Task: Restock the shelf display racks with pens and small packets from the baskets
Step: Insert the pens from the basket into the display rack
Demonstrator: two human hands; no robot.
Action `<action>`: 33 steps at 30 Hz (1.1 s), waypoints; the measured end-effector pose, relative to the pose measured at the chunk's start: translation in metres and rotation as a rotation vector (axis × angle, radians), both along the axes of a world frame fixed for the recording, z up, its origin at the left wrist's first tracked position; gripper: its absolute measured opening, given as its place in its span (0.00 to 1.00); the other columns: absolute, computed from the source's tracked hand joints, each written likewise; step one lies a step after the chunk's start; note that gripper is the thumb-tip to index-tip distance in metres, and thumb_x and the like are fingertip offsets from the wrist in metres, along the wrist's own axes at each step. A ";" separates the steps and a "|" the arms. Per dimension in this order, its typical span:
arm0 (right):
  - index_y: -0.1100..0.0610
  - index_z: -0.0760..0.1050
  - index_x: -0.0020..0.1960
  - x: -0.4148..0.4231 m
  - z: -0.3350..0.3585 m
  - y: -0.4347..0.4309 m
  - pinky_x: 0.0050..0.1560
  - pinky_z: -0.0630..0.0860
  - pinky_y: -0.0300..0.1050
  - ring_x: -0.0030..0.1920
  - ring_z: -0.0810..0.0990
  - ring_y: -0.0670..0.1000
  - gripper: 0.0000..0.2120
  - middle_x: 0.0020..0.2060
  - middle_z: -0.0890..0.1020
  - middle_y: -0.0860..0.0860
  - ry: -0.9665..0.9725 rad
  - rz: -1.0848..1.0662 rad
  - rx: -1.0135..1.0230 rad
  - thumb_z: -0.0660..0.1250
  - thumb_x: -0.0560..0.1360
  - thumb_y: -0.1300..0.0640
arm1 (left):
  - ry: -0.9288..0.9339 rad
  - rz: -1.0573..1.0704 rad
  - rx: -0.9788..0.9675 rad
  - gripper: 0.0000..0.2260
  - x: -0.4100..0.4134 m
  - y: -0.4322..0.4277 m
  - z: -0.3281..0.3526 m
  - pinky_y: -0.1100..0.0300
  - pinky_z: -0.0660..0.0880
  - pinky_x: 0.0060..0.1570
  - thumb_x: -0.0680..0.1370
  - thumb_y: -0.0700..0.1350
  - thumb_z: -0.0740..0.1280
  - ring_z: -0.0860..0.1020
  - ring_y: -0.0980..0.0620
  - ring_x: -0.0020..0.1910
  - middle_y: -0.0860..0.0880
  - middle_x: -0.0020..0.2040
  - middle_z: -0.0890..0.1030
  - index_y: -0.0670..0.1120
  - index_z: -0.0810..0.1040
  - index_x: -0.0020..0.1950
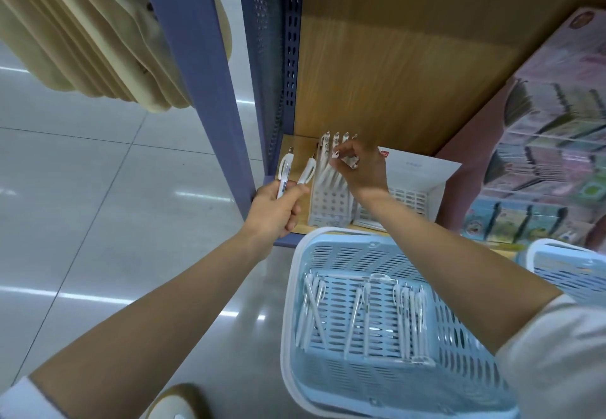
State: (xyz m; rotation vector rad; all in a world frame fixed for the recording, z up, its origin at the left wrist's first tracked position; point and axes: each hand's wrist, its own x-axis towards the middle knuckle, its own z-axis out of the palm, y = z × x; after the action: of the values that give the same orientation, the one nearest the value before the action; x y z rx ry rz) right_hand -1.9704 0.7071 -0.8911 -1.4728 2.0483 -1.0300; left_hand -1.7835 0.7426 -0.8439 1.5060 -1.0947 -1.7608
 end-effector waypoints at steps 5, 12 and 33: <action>0.55 0.79 0.47 0.003 0.003 -0.004 0.48 0.75 0.47 0.46 0.79 0.51 0.06 0.42 0.83 0.51 0.032 0.002 -0.042 0.72 0.71 0.58 | 0.005 -0.004 0.015 0.05 0.000 0.002 -0.001 0.67 0.60 0.18 0.79 0.46 0.67 0.64 0.55 0.22 0.50 0.29 0.71 0.46 0.75 0.47; 0.56 0.79 0.49 0.000 0.003 -0.004 0.47 0.76 0.45 0.45 0.80 0.50 0.06 0.42 0.83 0.51 0.047 -0.010 -0.051 0.72 0.72 0.58 | 0.012 0.002 0.007 0.05 0.001 0.001 -0.001 0.67 0.60 0.18 0.79 0.45 0.67 0.64 0.55 0.22 0.49 0.29 0.71 0.46 0.74 0.46; 0.56 0.84 0.44 0.002 -0.007 -0.003 0.53 0.74 0.52 0.51 0.77 0.54 0.04 0.44 0.80 0.51 0.213 0.059 -0.009 0.73 0.71 0.57 | -0.003 0.003 -0.003 0.05 0.002 0.003 0.000 0.67 0.61 0.19 0.80 0.47 0.67 0.65 0.56 0.21 0.50 0.28 0.71 0.46 0.74 0.48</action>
State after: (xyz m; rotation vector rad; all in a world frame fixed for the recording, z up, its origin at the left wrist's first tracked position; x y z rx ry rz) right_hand -1.9686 0.7040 -0.8977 -1.7012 2.1299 -0.8931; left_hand -1.7819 0.7455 -0.8440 1.5087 -1.0955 -1.7543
